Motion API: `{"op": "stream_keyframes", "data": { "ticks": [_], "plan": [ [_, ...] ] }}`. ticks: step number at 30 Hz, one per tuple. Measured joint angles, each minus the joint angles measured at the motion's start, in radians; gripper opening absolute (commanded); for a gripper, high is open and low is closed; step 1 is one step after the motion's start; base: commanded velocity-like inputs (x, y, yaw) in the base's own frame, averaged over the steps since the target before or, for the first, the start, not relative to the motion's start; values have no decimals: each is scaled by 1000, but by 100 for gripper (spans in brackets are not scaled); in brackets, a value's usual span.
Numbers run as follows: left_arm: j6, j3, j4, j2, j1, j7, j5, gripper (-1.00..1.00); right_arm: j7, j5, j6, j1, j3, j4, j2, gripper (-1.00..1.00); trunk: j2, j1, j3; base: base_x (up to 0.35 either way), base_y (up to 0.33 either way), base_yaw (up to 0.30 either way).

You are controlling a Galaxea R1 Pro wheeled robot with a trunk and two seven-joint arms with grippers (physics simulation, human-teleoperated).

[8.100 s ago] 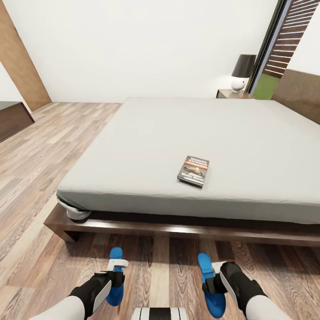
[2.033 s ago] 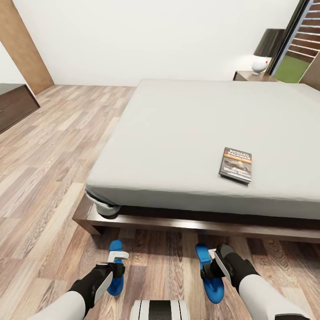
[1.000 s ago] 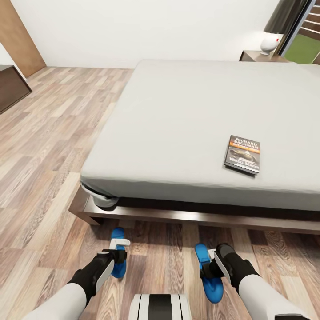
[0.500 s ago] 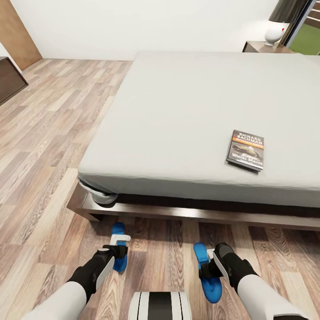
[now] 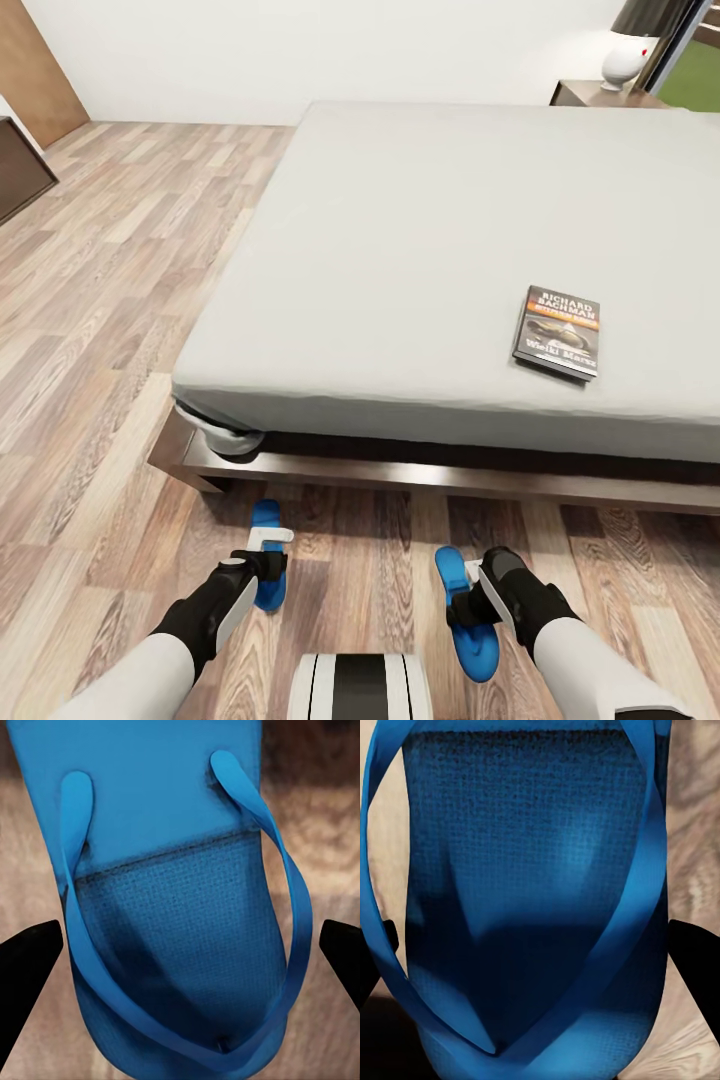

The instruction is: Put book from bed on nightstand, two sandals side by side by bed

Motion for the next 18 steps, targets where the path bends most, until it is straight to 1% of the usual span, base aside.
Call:
{"op": "stream_keyframes", "data": {
  "ticks": [4,13,17,18],
  "plan": [
    [-1,0,0,0,0,1,0,-100,0,0,0,0,0,0,0,-100,-1,2,-15,0,0,0],
    [-1,0,-1,1,0,3,0,-100,0,0,0,0,0,0,0,-100,-1,2,-15,0,0,0],
    [-2,0,-2,1,0,2,0,-100,0,0,-2,0,16,-1,0,-100,-1,2,-15,0,0,0],
    [-2,0,-1,1,0,2,1,-100,1,0,-4,0,20,-1,0,-100,-1,2,-19,0,0,0]
  ]
}}
